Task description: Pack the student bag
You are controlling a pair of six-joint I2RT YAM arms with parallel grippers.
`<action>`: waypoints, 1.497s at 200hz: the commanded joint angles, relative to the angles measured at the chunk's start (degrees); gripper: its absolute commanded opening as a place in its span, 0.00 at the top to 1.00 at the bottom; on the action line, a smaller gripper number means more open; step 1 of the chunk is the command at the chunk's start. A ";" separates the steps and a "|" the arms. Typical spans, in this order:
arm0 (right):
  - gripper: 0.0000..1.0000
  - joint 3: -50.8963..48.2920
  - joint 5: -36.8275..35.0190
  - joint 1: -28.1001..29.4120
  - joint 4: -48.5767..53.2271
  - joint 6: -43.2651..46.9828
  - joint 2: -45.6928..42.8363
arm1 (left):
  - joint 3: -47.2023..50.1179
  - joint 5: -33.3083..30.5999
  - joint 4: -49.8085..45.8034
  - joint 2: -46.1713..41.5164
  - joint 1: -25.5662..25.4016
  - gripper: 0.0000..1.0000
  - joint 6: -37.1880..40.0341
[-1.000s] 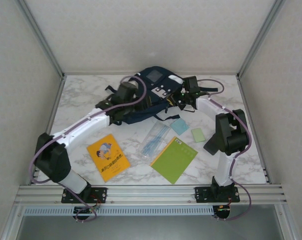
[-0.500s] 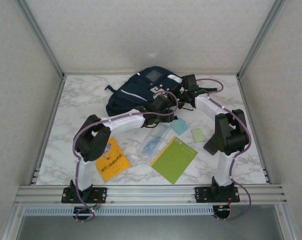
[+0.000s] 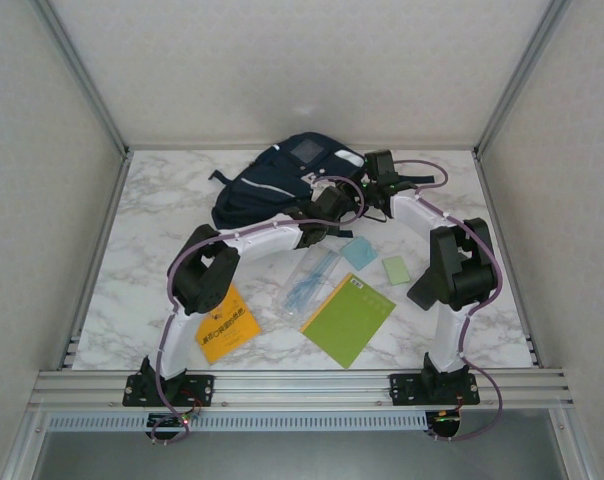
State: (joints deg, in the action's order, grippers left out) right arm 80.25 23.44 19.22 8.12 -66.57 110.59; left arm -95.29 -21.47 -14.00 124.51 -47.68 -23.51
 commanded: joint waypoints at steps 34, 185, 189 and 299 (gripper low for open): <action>1.00 6.25 -0.56 0.29 5.02 10.56 0.99 | 0.28 8.80 -7.26 -4.92 1.93 1.00 2.33; 1.00 7.64 0.97 -2.80 6.88 12.53 1.47 | 15.18 23.29 -12.38 -22.21 10.28 1.00 2.90; 1.00 7.75 1.69 -2.64 6.58 11.94 1.56 | 15.14 23.41 -11.19 -22.09 9.82 1.00 2.79; 1.00 18.10 0.70 -7.80 20.09 36.51 5.56 | 19.96 27.68 -16.19 -27.88 14.27 1.00 12.49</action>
State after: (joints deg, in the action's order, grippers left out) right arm 93.41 25.43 16.67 25.15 -41.67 113.95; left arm -78.35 5.85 -22.65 102.41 -36.25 -16.45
